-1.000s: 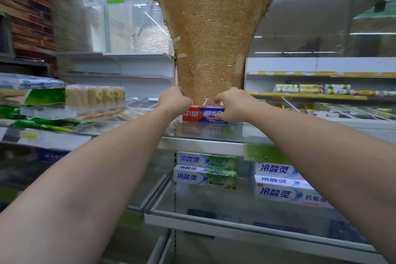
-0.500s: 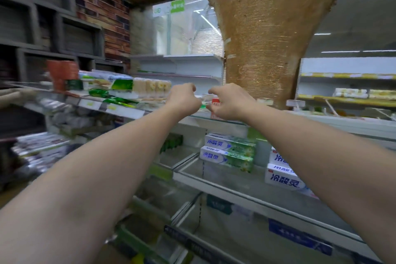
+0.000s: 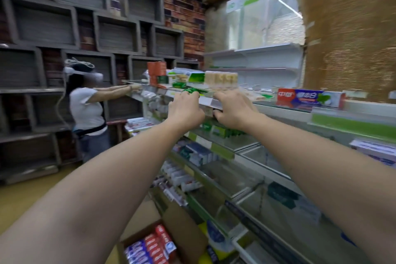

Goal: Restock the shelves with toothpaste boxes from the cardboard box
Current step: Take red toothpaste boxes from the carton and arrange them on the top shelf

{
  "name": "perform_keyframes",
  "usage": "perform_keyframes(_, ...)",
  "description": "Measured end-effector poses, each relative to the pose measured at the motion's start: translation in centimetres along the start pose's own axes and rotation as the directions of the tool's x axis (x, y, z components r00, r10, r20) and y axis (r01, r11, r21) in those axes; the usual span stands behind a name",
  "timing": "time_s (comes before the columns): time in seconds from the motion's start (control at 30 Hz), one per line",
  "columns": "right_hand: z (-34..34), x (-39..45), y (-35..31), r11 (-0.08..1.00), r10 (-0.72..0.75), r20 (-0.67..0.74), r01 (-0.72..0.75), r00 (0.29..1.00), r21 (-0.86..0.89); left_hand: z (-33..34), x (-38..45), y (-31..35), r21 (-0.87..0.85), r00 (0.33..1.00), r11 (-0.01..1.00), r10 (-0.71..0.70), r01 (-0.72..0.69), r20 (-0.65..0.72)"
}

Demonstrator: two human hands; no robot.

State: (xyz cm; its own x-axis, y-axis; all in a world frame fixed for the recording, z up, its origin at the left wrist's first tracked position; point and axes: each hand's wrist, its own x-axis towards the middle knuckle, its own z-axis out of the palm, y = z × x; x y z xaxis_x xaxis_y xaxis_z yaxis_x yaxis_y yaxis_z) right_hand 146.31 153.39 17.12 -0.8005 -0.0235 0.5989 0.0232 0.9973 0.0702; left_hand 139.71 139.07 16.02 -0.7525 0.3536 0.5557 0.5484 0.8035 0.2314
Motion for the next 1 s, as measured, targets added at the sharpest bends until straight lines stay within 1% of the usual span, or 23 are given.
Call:
perform_keyframes(0.13,3.2,-0.2,-2.4,0.999,-0.022,0.058,0.019,0.998,0.038,1.2,-1.9,-3.3,0.083,0.999,0.996,-0.037,0.036,0.005)
perform_keyframes(0.27,7.4,0.0,-4.6,0.996,-0.063,0.137,0.053,0.989,0.073,3.3,-3.2,-7.1,0.118,0.995,0.991,-0.067,0.057,0.075)
perform_keyframes(0.43,13.2,-0.6,-7.0,0.993,-0.052,0.192,0.03,0.98,0.115,7.1,-4.8,-11.4,0.136,0.985,0.986,-0.113,0.096,0.129)
perform_keyframes(0.53,17.2,-1.1,-8.2,0.991,-0.054,0.263,0.02,0.963,0.133,9.8,-5.3,-13.8,0.141,0.972,0.98,-0.161,0.137,0.174)
perform_keyframes(0.77,26.2,-2.1,-10.2,0.983,0.001,0.413,-0.076,0.911,0.166,17.0,-6.5,-19.2,0.123,0.926,0.964,-0.263,0.237,0.272)
perform_keyframes(0.9,31.5,-2.9,-11.4,0.975,0.022,0.463,-0.122,0.886,0.186,21.2,-7.7,-22.5,0.145,0.9,0.96,-0.274,0.238,0.34)
perform_keyframes(1.0,35.3,-3.3,-12.4,0.968,0.03,0.536,-0.157,0.844,0.194,24.1,-8.7,-25.0,0.138,0.871,0.96,-0.279,0.243,0.404)
